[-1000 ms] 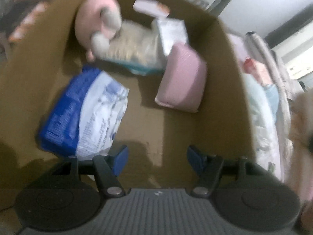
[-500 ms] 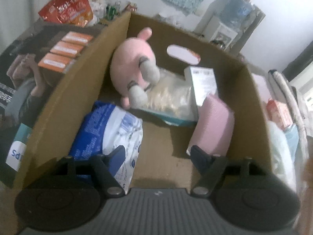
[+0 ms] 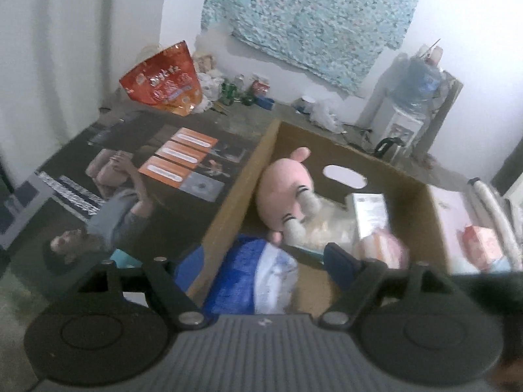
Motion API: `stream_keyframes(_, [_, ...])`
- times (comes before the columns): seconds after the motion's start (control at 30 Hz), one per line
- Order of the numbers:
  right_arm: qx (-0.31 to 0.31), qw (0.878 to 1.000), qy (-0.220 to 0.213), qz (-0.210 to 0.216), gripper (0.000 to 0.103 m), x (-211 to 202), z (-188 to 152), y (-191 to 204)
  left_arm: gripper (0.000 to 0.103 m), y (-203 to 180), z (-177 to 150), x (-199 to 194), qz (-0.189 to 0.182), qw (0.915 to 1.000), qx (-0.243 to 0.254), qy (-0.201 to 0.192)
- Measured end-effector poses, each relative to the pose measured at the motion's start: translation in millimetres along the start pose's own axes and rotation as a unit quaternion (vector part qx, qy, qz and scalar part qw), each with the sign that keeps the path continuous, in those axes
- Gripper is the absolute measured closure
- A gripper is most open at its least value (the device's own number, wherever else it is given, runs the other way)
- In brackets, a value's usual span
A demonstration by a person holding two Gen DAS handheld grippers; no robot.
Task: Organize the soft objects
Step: 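Lower the striped towel into the box and open the right tool, then move both tools back to the bed toward the blue towel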
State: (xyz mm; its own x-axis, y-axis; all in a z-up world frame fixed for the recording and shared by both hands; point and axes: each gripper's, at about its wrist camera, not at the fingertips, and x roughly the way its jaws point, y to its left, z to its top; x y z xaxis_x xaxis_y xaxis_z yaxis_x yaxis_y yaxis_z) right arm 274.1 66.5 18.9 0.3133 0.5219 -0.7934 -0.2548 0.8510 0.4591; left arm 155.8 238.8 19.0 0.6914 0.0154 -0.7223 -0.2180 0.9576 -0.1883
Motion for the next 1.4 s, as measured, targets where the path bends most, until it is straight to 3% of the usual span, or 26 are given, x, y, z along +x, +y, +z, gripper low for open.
stream_keyframes(0.1, [0.015,0.999,0.028,-0.029,0.061,37,1,-2,0.021,5,-3,2,0.011,0.9999,0.004,0.004])
stream_keyframes(0.27, [0.033,0.997,0.053,-0.039,0.06,65,-4,-4,0.022,12,-9,0,0.012,0.9999,0.002,0.01])
stream_keyframes(0.4, [0.046,0.996,0.074,-0.029,0.061,73,-9,-7,0.021,11,-11,-3,0.01,0.9999,0.007,0.01])
stream_keyframes(0.53, [0.064,0.996,0.062,0.003,0.06,64,-7,-14,0.021,10,-13,-5,0.01,0.9999,0.01,0.007])
stream_keyframes(0.6, [0.068,0.996,0.057,0.018,0.051,54,-4,-14,0.021,10,-13,-8,0.008,0.9999,0.008,0.008])
stream_keyframes(0.7, [0.045,0.998,0.037,0.025,0.04,31,0,-8,0.019,8,-13,-15,0.007,0.9999,0.011,0.004])
stream_keyframes(0.83, [0.037,0.997,0.0,0.065,0.039,-14,-2,-10,0.017,-4,-16,-30,0.003,0.9995,0.029,-0.011])
stream_keyframes(1.03, [0.015,0.991,-0.074,0.106,0.03,-100,-25,-37,0.013,-35,-27,-54,-0.04,0.9972,0.06,-0.02])
stream_keyframes(1.17, [0.017,0.988,-0.13,0.085,0.023,-160,-60,-78,0.009,-67,-37,-68,-0.076,0.9923,0.094,-0.025])
stream_keyframes(1.4, [0.076,0.978,-0.192,0.012,0.022,-227,-130,-162,0.004,-135,-57,-77,-0.135,0.9758,0.17,-0.023])
